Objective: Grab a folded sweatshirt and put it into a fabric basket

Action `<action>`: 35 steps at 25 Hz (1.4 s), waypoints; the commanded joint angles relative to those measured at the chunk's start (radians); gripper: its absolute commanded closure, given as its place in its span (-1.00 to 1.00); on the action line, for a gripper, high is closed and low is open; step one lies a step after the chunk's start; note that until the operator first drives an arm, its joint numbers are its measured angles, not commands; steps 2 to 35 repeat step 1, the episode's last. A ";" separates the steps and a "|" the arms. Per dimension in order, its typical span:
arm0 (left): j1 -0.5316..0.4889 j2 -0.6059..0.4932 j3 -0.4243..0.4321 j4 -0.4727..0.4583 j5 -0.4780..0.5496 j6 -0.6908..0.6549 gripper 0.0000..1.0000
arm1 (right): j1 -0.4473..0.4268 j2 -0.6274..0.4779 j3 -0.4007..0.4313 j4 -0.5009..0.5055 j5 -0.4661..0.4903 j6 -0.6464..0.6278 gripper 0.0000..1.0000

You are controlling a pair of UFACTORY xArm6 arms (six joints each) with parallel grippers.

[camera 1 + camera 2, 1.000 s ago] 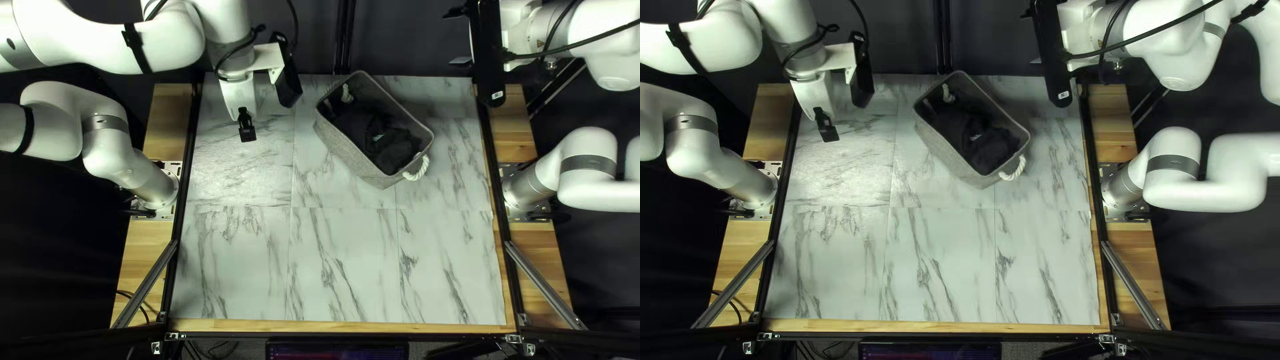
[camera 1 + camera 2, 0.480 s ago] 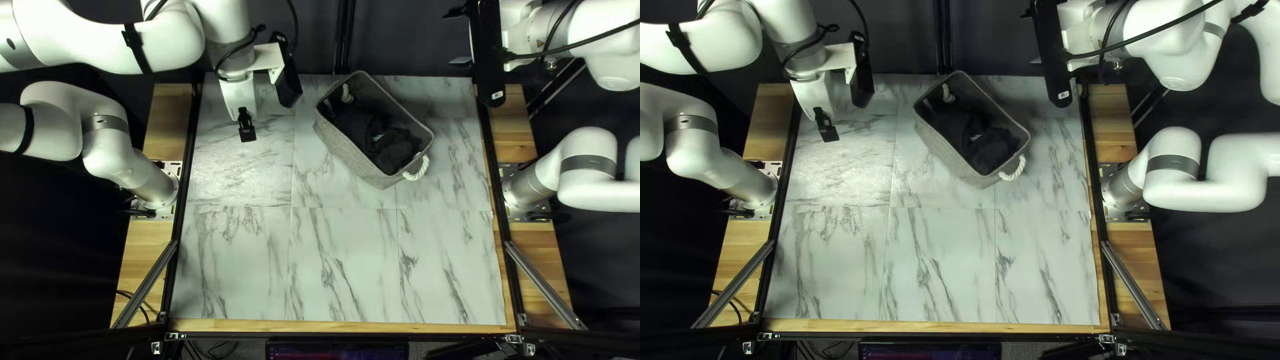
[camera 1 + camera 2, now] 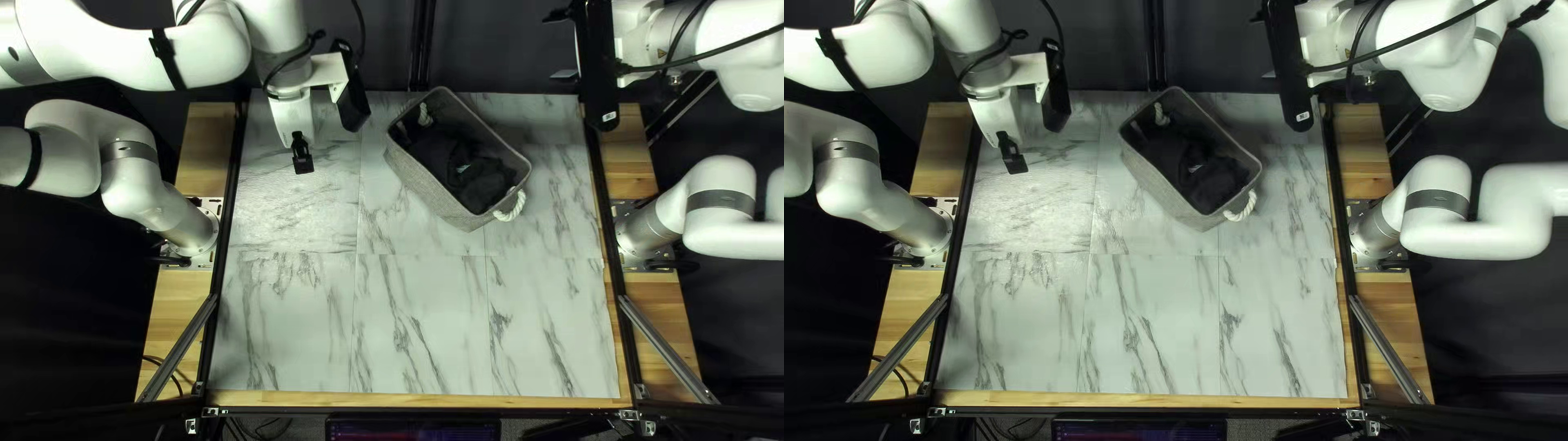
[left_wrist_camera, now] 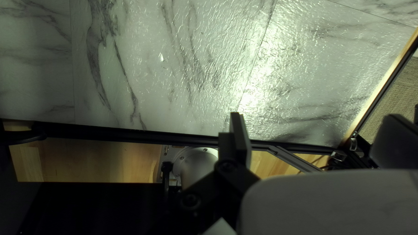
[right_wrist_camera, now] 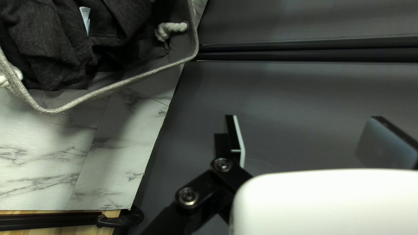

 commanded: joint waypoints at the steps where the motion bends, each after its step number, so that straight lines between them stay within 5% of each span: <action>1: 0.000 0.000 0.000 0.000 0.000 0.000 -1.00 | 0.000 0.000 0.000 0.000 0.000 0.000 -1.00; 35: 0.000 0.000 0.000 0.000 0.000 0.000 -1.00 | 0.000 0.000 0.000 0.000 0.000 0.000 -1.00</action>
